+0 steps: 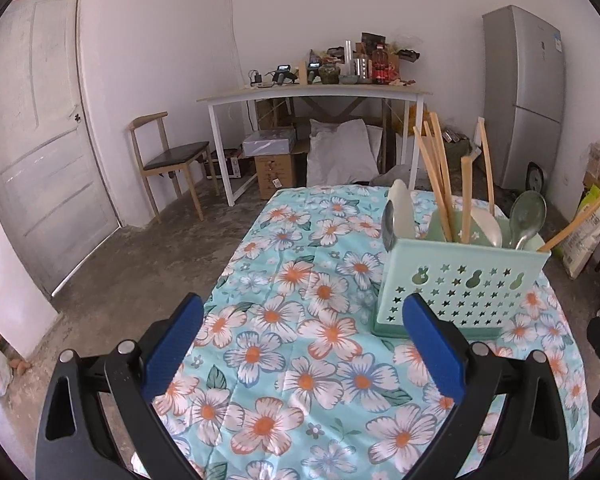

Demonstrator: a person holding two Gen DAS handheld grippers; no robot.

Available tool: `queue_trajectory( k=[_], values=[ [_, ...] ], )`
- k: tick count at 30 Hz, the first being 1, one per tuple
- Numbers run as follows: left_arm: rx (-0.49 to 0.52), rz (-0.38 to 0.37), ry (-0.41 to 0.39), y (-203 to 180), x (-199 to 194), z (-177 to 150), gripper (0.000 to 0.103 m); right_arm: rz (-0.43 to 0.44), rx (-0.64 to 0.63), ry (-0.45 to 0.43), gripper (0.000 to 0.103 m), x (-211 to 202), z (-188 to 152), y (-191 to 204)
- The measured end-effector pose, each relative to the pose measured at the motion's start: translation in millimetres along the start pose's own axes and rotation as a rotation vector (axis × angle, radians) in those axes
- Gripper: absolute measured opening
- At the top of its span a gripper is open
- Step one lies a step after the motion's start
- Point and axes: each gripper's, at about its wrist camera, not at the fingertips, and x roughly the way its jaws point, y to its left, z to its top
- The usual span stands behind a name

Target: Organize utensils

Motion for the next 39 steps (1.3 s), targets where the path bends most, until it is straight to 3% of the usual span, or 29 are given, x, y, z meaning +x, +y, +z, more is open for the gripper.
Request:
queue_trajectory(
  k=[8,14,39],
  values=[
    [-0.055,0.024,0.064,9.2,7.6,3.8,0.097,-0.019,0.028,0.004,0.095,1.3,0.8,-13.6],
    [-0.033,0.002,0.093,8.0,10.7,-1.2,0.097,-0.026,0.030,-0.009,0.095,-4.6,0.4,-16.6],
    [0.023,-0.076,0.030,4.9,-10.0,-1.7,0.097,-0.030,0.037,-0.014,0.095,-13.4,-0.5,-19.2]
  ],
)
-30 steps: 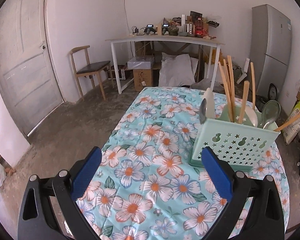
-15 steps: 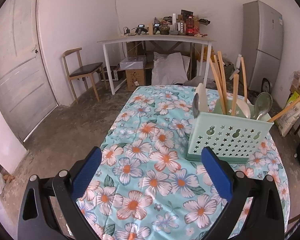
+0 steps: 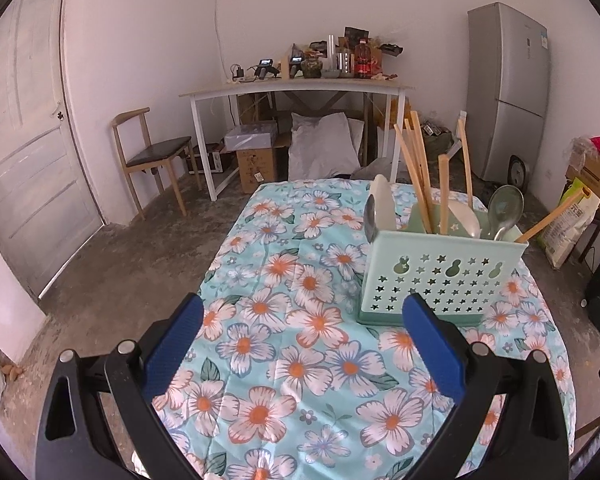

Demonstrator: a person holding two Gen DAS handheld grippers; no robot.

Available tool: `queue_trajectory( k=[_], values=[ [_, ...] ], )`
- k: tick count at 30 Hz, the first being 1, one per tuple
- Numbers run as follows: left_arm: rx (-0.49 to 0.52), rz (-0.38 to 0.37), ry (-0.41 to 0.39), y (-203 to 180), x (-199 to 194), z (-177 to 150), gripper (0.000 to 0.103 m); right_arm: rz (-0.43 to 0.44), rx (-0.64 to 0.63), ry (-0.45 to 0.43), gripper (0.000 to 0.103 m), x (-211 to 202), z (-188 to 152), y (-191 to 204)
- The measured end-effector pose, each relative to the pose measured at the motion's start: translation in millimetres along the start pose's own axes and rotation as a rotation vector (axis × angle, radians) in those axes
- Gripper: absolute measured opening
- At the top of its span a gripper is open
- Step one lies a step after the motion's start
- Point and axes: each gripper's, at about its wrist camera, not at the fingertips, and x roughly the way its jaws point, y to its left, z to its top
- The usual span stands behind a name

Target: Organize utensils

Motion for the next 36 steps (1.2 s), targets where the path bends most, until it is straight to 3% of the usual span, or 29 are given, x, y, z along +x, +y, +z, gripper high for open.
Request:
queue_trajectory(
  k=[36],
  values=[
    [-0.003,-0.004,0.010,0.9,5.3,-1.4,0.097,-0.002,-0.002,-0.002,0.095,0.0,0.5,-1.6]
  ],
)
